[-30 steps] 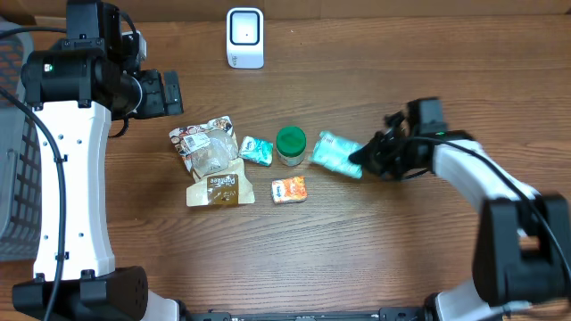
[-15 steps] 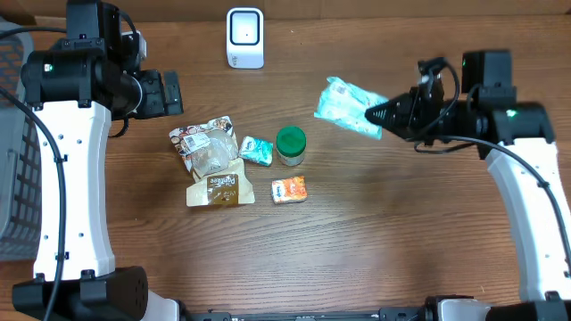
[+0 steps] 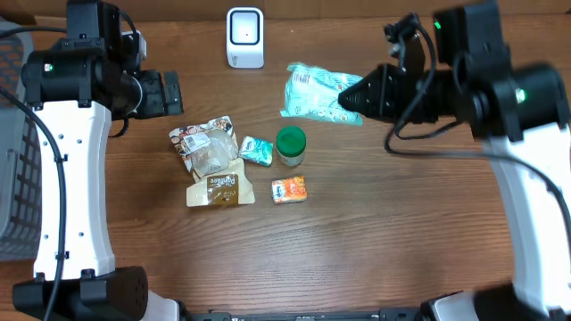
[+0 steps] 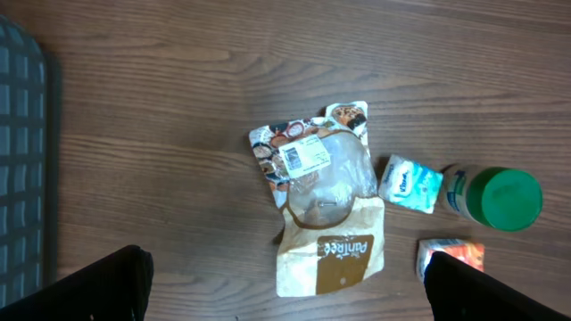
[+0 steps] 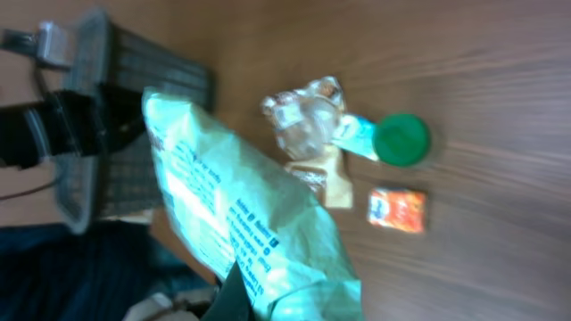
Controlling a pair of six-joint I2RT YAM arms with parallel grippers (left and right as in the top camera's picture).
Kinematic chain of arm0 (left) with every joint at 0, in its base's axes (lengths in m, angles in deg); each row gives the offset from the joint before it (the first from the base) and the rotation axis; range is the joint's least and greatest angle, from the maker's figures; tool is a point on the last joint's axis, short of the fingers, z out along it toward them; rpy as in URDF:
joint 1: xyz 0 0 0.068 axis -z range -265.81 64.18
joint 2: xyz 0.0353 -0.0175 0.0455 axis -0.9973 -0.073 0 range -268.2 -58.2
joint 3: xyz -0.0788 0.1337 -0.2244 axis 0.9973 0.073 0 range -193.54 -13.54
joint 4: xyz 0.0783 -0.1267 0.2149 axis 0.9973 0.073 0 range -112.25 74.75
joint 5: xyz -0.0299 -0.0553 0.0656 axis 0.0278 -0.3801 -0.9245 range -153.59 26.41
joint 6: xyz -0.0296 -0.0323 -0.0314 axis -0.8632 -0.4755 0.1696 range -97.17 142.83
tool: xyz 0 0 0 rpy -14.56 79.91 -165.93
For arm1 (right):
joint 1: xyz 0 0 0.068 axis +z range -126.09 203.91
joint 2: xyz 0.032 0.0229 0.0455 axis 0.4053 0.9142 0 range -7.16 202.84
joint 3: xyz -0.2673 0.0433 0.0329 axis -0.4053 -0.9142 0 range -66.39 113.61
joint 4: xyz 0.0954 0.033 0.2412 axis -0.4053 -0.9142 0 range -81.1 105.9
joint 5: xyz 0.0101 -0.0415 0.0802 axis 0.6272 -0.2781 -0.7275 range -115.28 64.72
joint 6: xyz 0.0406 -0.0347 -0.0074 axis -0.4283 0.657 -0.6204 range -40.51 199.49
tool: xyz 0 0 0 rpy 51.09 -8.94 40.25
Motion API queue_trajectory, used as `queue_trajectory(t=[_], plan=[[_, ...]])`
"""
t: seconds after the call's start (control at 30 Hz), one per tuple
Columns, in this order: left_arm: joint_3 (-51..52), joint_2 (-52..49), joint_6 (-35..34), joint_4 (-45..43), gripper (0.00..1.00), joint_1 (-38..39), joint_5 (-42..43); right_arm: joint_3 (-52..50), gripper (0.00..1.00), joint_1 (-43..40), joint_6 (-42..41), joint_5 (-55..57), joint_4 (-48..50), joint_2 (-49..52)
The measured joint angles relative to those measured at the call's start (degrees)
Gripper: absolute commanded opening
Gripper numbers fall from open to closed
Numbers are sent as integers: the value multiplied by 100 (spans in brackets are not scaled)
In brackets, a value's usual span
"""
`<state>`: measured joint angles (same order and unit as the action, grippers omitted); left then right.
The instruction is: Scan the item barcode
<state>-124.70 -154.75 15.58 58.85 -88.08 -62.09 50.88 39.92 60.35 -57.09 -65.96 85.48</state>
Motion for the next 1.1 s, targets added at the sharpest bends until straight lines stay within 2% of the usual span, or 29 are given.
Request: queue_trajectory(t=[0.13, 0.23, 0.3, 0.53, 0.7, 0.9, 1.1], plan=[[0, 0, 0, -7, 99, 0, -2, 1989, 4, 251, 118, 726, -723, 1257], [0, 0, 0, -11, 100, 0, -9, 3167, 4, 411, 216, 1425, -708, 2216], [0, 0, 0, -9, 99, 0, -7, 3403, 4, 501, 308, 1932, -387, 2612], [0, 0, 0, -11, 100, 0, -4, 3467, 4, 979, 1067, 4513, 1814, 3956], [0, 0, 0, -11, 100, 0, -7, 3464, 4, 1250, 2680, 5659, 3536, 4841], [0, 0, 0, -9, 100, 0, -4, 3464, 4, 1447, 4999, 6107, 5412, 5560], [0, 0, 0, -9, 99, 0, -4, 3464, 4, 1593, 6996, 6188, 6356, 6039]])
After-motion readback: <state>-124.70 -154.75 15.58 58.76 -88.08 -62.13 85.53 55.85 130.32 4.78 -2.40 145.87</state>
